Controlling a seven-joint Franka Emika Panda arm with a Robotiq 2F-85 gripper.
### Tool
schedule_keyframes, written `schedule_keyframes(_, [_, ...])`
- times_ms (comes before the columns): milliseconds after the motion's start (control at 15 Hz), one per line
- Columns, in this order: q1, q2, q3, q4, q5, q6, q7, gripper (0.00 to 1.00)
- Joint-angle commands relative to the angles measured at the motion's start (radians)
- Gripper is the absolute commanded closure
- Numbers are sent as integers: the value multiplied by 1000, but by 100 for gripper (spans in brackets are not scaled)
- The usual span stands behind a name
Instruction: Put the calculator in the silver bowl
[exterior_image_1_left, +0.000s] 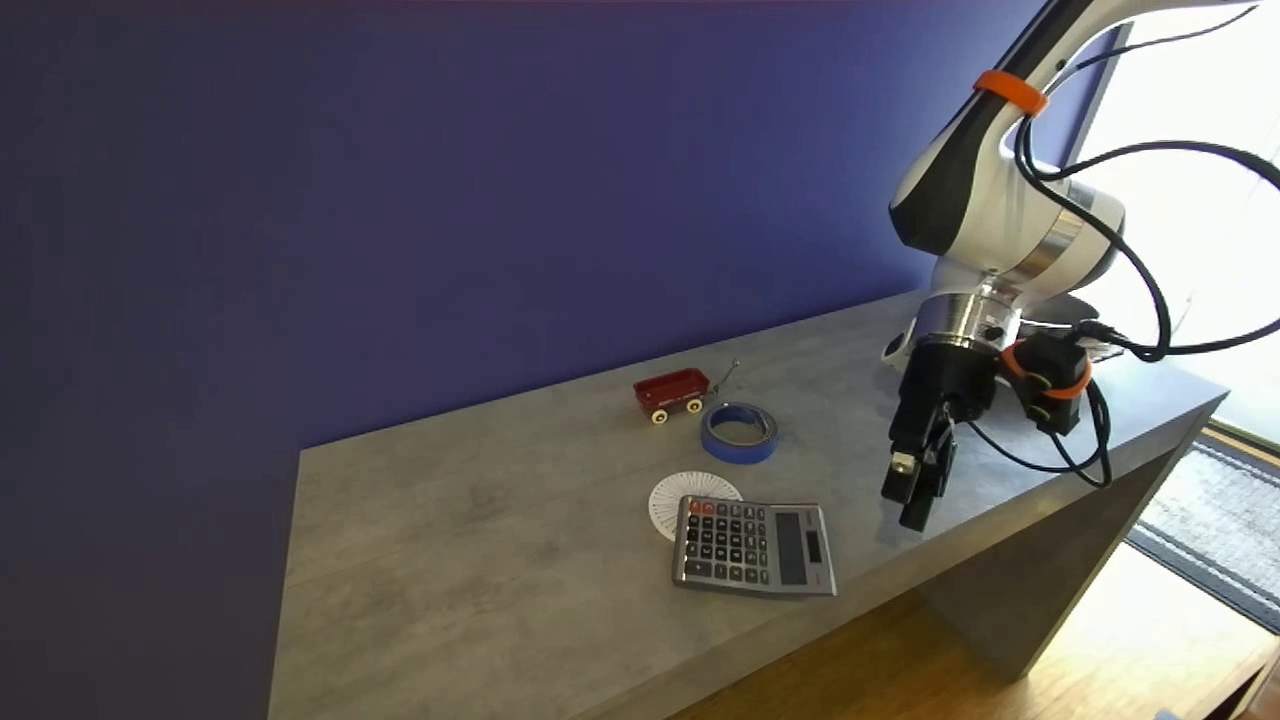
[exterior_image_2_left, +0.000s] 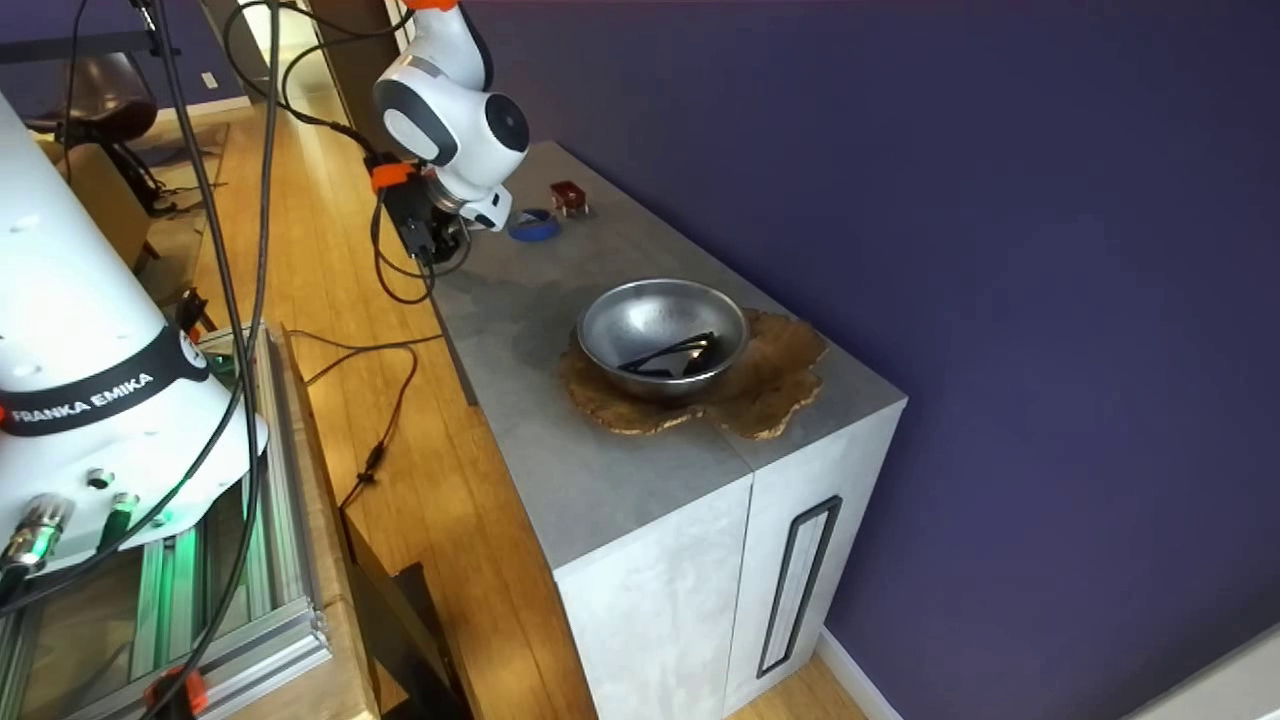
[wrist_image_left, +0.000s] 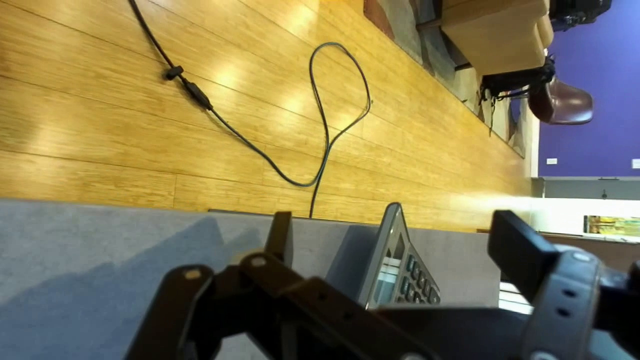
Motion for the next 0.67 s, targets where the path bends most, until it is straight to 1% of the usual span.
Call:
schedule_keyframes(0, [8, 0, -8, 1, 0, -4, 1, 0])
schedule_keyframes(67, [8, 0, -10, 0, 0, -4, 1, 0])
schedule_keyframes(267, [22, 55, 11, 50, 83, 27, -8, 0])
schedule_keyframes(600, [50, 131, 24, 136, 187, 7, -27, 0])
